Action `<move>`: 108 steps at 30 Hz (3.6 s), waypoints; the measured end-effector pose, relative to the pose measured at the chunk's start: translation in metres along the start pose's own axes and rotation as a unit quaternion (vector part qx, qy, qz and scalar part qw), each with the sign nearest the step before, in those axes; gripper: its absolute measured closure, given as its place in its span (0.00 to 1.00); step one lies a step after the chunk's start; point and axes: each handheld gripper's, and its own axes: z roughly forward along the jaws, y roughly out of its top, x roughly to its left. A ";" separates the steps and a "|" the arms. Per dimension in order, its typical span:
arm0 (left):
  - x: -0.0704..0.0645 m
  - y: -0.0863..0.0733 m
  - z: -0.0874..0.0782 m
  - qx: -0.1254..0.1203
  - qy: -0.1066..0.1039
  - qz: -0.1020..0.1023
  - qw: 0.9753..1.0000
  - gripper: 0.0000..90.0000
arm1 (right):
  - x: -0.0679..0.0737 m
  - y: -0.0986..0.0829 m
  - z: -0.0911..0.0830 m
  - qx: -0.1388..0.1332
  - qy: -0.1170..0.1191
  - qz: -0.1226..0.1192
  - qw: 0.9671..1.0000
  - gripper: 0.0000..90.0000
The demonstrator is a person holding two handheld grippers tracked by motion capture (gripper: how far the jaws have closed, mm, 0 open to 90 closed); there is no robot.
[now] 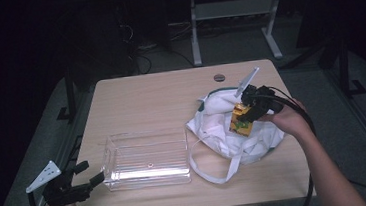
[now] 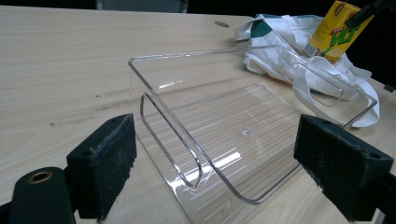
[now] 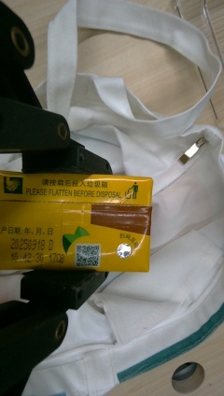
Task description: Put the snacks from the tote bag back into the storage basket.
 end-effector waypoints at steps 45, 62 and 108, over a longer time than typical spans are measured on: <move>0.001 -0.001 0.000 -0.006 0.000 -0.005 1.000 0.14 | 0.069 0.066 -0.053 -0.038 0.038 -0.098 0.994 0.58; 0.002 -0.001 0.000 -0.006 0.000 -0.006 1.000 0.14 | 0.096 0.097 -0.049 -0.039 0.060 -0.135 0.988 0.58; 0.003 0.000 -0.002 -0.006 0.000 -0.002 1.000 0.14 | 0.160 0.152 -0.018 -0.042 0.109 -0.212 0.970 0.58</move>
